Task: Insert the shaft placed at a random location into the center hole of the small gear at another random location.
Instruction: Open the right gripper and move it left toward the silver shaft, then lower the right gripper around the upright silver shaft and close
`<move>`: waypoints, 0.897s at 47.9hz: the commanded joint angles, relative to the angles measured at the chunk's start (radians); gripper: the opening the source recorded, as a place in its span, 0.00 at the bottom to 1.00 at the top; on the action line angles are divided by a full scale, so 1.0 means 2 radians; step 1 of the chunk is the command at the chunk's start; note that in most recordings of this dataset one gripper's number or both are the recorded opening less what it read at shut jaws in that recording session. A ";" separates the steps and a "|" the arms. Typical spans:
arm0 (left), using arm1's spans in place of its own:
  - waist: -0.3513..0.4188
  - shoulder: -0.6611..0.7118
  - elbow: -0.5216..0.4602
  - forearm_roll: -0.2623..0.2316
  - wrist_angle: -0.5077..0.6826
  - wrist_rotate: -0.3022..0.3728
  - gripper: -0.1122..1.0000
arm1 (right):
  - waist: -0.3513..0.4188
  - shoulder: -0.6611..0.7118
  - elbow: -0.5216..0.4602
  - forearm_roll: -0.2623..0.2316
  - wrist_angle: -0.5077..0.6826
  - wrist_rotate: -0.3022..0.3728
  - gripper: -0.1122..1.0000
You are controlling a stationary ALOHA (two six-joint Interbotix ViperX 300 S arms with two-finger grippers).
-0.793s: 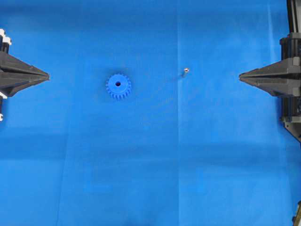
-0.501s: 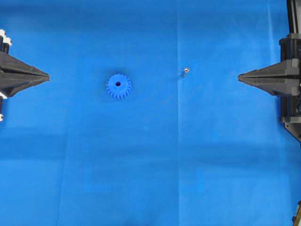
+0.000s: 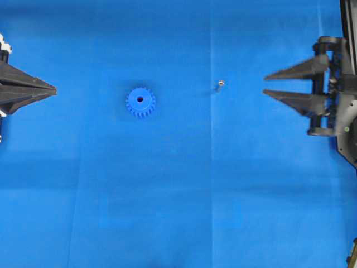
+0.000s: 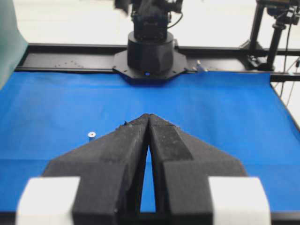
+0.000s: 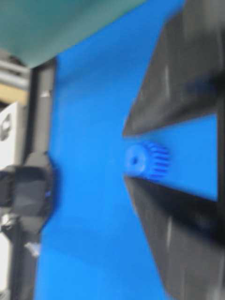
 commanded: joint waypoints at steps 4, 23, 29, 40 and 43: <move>0.001 0.001 -0.003 -0.001 -0.002 -0.001 0.10 | -0.017 0.065 -0.004 0.019 -0.035 0.000 0.74; 0.001 0.001 -0.002 0.000 -0.002 -0.001 0.10 | -0.036 0.275 -0.015 0.068 -0.151 0.000 0.79; 0.001 0.001 0.000 -0.001 -0.002 0.000 0.10 | -0.040 0.330 -0.021 0.086 -0.178 0.000 0.79; 0.001 0.001 0.002 0.000 0.002 0.000 0.10 | -0.040 0.394 -0.044 0.094 -0.189 0.000 0.79; 0.001 0.001 0.002 0.000 0.003 -0.001 0.10 | -0.040 0.400 -0.048 0.095 -0.187 0.000 0.79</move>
